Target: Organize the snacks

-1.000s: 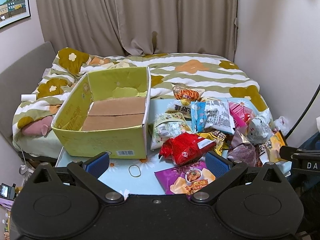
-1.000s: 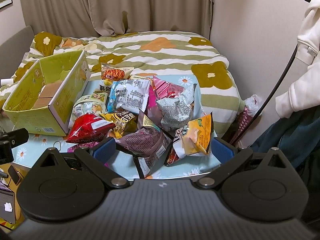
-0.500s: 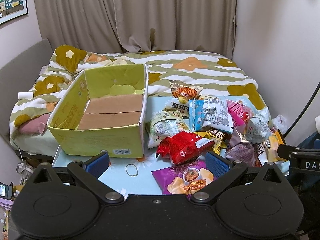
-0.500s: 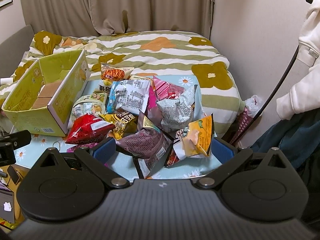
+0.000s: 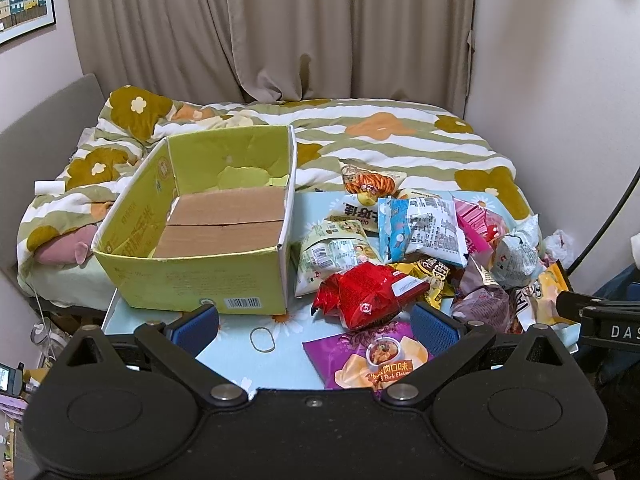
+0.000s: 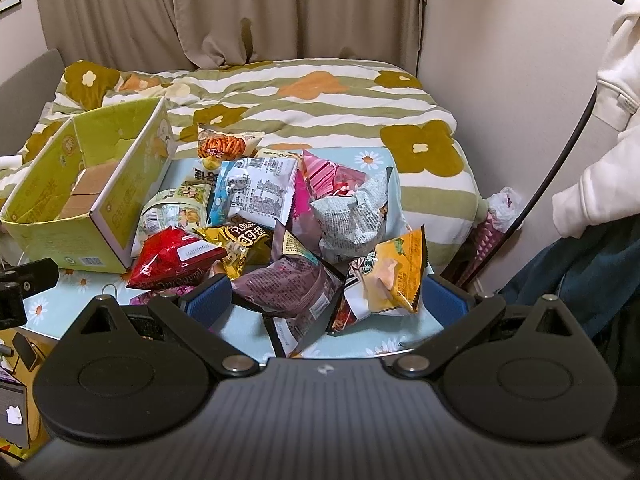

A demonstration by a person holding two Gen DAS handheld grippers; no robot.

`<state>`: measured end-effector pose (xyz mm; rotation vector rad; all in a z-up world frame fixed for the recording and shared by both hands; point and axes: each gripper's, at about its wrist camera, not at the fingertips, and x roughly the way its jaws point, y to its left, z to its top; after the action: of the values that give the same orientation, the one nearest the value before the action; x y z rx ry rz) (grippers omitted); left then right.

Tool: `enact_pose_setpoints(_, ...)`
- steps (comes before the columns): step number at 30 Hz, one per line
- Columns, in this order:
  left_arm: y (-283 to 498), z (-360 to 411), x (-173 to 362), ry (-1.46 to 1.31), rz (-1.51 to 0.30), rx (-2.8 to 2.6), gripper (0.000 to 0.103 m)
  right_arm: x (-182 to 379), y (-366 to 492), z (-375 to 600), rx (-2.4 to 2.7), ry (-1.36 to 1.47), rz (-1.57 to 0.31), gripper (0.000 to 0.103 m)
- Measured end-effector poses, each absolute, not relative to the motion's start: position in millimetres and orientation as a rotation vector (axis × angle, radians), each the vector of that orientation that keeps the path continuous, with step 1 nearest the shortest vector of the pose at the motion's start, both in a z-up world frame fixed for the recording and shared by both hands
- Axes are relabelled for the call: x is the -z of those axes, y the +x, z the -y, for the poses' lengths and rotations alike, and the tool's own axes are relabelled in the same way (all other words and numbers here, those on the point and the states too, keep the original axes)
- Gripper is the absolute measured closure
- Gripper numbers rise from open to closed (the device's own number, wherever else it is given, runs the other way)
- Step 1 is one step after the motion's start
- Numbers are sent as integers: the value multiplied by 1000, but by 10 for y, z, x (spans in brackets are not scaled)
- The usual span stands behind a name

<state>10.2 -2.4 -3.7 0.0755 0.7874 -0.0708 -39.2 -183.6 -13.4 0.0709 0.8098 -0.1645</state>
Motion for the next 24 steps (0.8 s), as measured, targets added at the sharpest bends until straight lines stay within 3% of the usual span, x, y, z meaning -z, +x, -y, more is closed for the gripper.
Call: enact_pose_setpoints(24, 55, -45, 5, 72, -773, 77, 0, 67, -493, 1790, 171, 77, -782, 0)
